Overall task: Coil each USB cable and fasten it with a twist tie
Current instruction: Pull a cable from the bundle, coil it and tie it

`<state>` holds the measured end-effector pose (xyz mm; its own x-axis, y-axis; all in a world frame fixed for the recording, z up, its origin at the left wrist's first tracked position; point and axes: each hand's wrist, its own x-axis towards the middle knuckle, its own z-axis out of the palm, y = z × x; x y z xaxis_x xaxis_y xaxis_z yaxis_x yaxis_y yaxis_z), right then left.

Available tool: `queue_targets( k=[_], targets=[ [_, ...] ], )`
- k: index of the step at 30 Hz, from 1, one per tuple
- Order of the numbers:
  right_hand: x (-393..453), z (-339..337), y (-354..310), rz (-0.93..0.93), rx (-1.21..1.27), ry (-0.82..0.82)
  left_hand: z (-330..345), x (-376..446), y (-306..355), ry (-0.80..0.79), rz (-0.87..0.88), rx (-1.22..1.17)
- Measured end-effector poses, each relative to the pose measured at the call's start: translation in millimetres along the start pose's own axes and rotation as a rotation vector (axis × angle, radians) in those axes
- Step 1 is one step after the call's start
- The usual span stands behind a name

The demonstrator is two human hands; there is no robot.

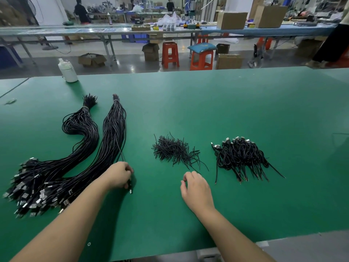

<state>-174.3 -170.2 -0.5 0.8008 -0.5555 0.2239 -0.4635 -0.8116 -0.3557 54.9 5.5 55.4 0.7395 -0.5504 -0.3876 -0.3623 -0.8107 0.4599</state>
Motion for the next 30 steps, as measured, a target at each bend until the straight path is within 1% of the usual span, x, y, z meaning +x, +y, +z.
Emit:
queue_targets(
  k=[1, 3, 6, 8, 10, 11, 12, 14, 15, 16, 18, 20, 21, 22, 24, 25, 27, 28, 30],
  targets=[
    [0.2, 0.0, -0.2, 0.001, -0.003, 0.001, 0.6, -2.0, 4.3, 0.024, 0.030, -0.012],
    [0.5, 0.2, -0.2, 0.003, 0.001, -0.001, 1.1, -6.5, 10.5, 0.083, 0.126, 0.055],
    [0.0, 0.5, 0.4, 0.003, 0.008, -0.002, 3.0, -13.9, 16.3, 0.188, 0.248, 0.284],
    [0.0, 0.7, 0.7, 0.004, 0.010, 0.004, 4.2, -19.2, 19.1, 0.301, 0.311, 0.442],
    [0.2, 1.2, 1.0, 0.003, 0.016, 0.007, 8.8, -23.7, 23.6, 0.449, 0.464, 0.495],
    [0.3, 1.2, 0.9, 0.001, 0.019, 0.006, 11.4, -26.5, 27.7, 0.496, 0.536, 0.502],
    [0.3, 0.9, 0.7, -0.001, 0.023, 0.006, 14.3, -29.2, 32.7, 0.486, 0.568, 0.508],
    [0.4, 0.4, 0.5, 0.002, 0.034, 0.007, 22.9, -34.2, 45.8, 0.367, 0.531, 0.480],
    [0.1, 0.0, 0.5, 0.005, 0.040, 0.009, 28.5, -37.7, 53.0, 0.317, 0.498, 0.423],
    [-0.3, -0.6, 0.4, 0.008, 0.047, 0.008, 34.3, -40.9, 59.7, 0.288, 0.473, 0.307],
    [-1.5, -2.7, 0.5, 0.009, 0.097, -0.020, 47.9, -47.8, 70.9, 0.221, 0.404, -0.041],
    [-1.9, -6.2, 2.5, 0.022, 0.219, -0.073, 62.4, -55.2, 82.7, 0.057, 0.305, -0.445],
    [-1.4, -8.3, 4.0, 0.037, 0.283, -0.096, 69.5, -58.2, 88.4, -0.016, 0.253, -0.617],
    [-0.6, -10.8, 5.1, 0.061, 0.349, -0.114, 75.6, -60.4, 93.9, -0.055, 0.211, -0.735],
    [0.0, -16.1, 4.5, 0.139, 0.545, -0.110, 85.0, -62.9, 102.4, -0.038, 0.183, -0.857],
    [-0.3, -19.4, 1.9, 0.180, 0.673, -0.108, 87.4, -62.9, 105.1, 0.004, 0.198, -0.874],
    [-3.3, -26.4, -6.5, 0.237, 0.874, -0.157, 88.2, -64.2, 107.5, 0.073, 0.234, -0.893],
    [-5.1, -30.1, -11.6, 0.241, 0.918, -0.184, 87.6, -65.1, 108.3, 0.066, 0.238, -0.933],
    [-8.0, -35.8, -21.6, 0.225, 0.981, -0.220, 86.3, -68.0, 109.8, -0.024, 0.221, -1.039]
  ],
)
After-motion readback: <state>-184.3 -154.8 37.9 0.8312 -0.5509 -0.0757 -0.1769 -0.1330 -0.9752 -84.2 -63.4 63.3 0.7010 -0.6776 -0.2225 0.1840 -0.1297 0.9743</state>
